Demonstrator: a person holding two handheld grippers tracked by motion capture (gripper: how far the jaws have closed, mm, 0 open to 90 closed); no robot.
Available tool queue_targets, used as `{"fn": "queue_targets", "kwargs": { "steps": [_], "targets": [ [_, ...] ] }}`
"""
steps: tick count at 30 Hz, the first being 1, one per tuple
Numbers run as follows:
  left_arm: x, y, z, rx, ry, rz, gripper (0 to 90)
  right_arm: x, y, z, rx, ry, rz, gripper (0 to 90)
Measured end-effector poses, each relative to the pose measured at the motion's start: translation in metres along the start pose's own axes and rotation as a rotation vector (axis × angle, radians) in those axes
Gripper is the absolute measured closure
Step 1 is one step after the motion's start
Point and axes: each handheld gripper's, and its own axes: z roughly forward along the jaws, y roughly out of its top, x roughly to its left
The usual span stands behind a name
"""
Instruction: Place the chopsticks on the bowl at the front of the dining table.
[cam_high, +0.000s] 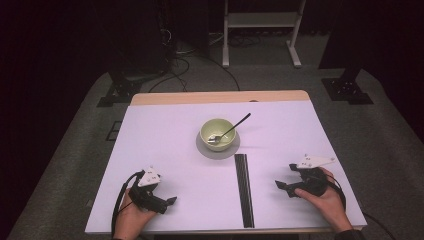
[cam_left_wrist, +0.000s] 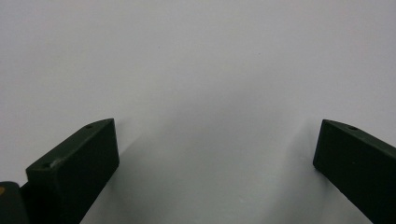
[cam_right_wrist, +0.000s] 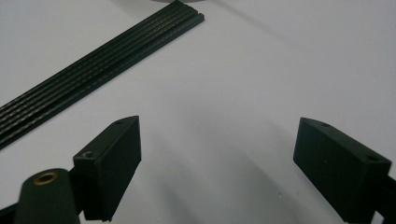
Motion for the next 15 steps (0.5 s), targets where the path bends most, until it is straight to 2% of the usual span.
{"fn": "queue_targets", "kwargs": {
  "steps": [15],
  "targets": [
    [0.0,0.0,0.0,0.0,0.0,0.0,0.0,0.0062,0.0113,0.008,-0.004,0.026,-0.009,13.8]
  ]
}}
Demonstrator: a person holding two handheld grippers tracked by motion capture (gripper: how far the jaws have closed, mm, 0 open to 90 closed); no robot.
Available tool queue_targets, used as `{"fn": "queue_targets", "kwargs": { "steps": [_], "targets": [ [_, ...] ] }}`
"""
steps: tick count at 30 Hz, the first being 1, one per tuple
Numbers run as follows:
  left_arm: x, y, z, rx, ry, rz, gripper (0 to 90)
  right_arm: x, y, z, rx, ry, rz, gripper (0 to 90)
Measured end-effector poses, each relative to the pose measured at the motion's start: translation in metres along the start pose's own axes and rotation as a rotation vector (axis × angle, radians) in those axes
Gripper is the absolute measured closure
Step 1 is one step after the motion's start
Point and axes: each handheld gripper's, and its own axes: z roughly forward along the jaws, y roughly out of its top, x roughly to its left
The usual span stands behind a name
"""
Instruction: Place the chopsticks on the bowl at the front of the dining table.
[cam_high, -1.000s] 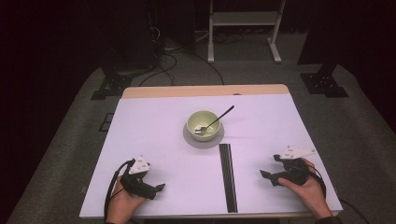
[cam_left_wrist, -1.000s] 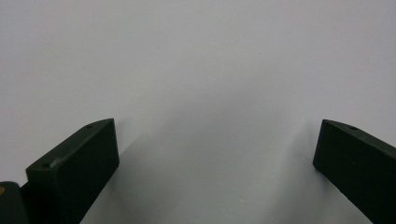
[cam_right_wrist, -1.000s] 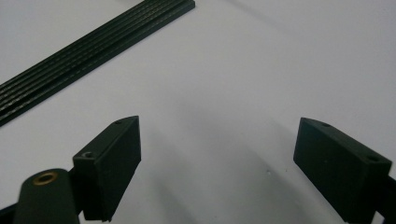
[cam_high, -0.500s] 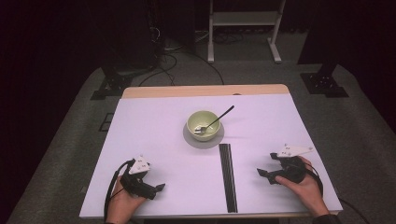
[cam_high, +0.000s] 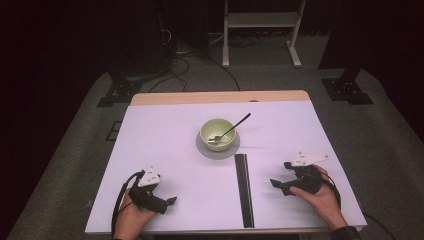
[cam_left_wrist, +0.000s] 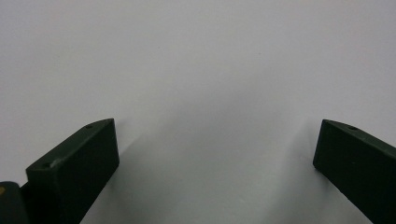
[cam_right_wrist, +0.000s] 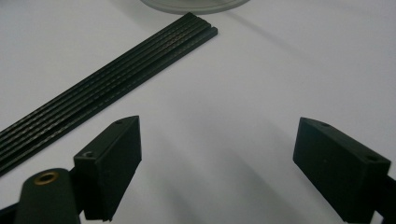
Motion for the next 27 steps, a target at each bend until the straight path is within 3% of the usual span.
{"fn": "queue_targets", "kwargs": {
  "steps": [27],
  "targets": [
    [0.0,0.0,0.0,0.0,0.0,0.0,0.0,0.011,0.017,0.017,0.002,0.028,-0.02,14.2]
  ]
}}
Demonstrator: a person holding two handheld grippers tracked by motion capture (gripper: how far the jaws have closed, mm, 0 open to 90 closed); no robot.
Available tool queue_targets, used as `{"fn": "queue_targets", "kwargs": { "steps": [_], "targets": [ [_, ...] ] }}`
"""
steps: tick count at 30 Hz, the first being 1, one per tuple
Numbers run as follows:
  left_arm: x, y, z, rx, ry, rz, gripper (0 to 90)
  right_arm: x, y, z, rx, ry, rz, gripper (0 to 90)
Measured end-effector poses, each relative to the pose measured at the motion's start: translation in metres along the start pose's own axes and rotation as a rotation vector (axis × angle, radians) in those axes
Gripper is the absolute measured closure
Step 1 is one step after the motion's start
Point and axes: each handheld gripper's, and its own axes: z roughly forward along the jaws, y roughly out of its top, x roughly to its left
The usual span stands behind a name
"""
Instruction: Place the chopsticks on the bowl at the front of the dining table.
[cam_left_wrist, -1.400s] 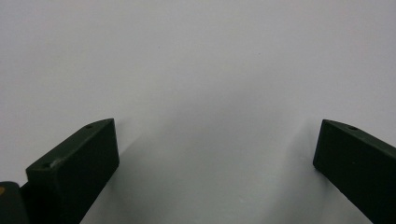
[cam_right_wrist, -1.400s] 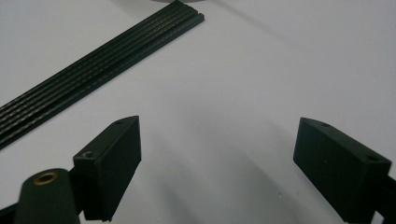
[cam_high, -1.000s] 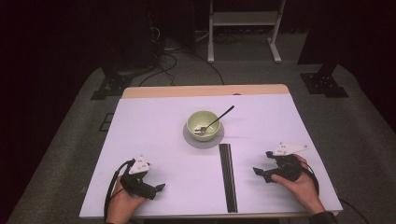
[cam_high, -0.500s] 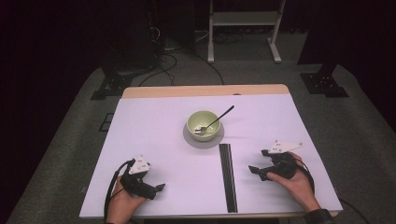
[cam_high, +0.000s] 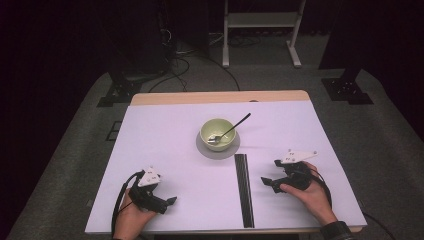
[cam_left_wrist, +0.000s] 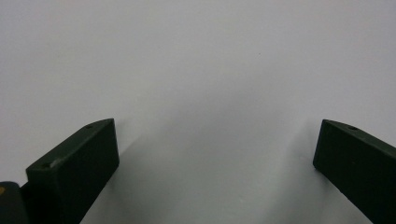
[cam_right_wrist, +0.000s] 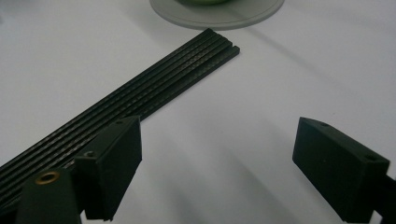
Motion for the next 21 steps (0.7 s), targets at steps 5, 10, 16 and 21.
{"fn": "queue_targets", "kwargs": {
  "steps": [5,10,16,21],
  "targets": [
    [0.0,0.0,0.0,0.0,0.0,0.0,0.0,0.003,0.003,0.005,0.009,0.008,-0.005,14.2],
    [0.0,0.0,0.0,0.0,0.0,0.0,0.0,0.005,0.005,0.009,0.013,0.017,-0.005,14.2],
    [0.0,0.0,0.0,0.0,0.0,0.0,0.0,0.008,0.007,0.016,0.023,0.033,-0.01,14.2],
    [0.0,0.0,0.0,0.0,0.0,0.001,0.0,0.012,0.009,0.022,0.027,0.047,-0.012,14.2]
  ]
}}
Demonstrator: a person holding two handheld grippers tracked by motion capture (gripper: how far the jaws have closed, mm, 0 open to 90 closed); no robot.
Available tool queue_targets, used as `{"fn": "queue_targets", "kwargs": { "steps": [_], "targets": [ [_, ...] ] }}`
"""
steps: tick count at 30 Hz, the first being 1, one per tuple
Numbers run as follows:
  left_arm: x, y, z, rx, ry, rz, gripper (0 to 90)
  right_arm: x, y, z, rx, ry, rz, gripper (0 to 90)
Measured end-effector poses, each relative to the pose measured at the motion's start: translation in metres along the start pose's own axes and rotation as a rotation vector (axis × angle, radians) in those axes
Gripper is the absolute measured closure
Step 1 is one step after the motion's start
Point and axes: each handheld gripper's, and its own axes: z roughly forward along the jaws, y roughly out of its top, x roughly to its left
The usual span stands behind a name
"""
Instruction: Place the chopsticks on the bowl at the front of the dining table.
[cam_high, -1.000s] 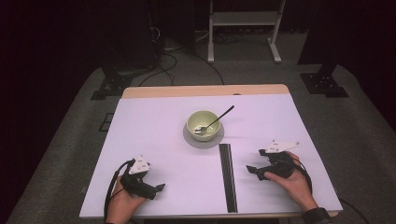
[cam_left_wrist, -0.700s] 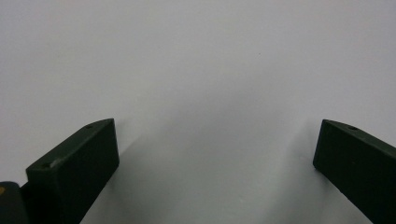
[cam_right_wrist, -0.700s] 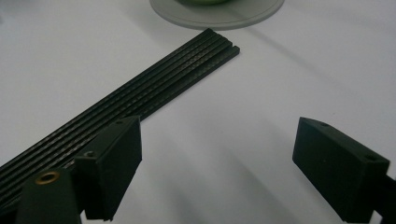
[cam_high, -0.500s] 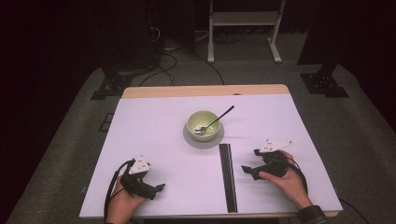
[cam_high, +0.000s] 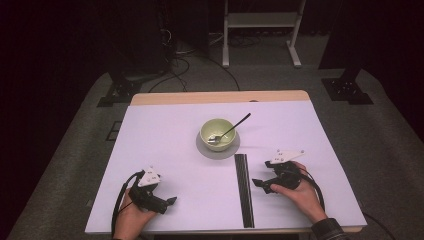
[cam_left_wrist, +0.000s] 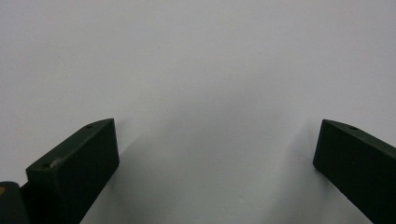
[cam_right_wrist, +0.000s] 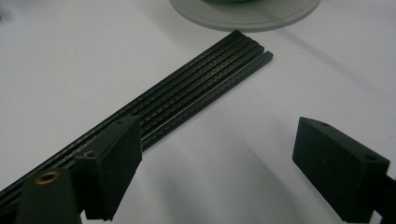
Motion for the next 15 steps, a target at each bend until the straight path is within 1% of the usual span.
{"fn": "queue_targets", "kwargs": {
  "steps": [9,15],
  "targets": [
    [0.0,0.0,0.0,0.0,0.0,0.0,0.0,0.008,0.004,0.013,0.02,0.019,-0.022,14.2],
    [0.0,0.0,0.0,0.0,0.0,0.0,0.0,0.011,0.005,0.017,0.027,0.025,-0.029,14.2]
  ]
}}
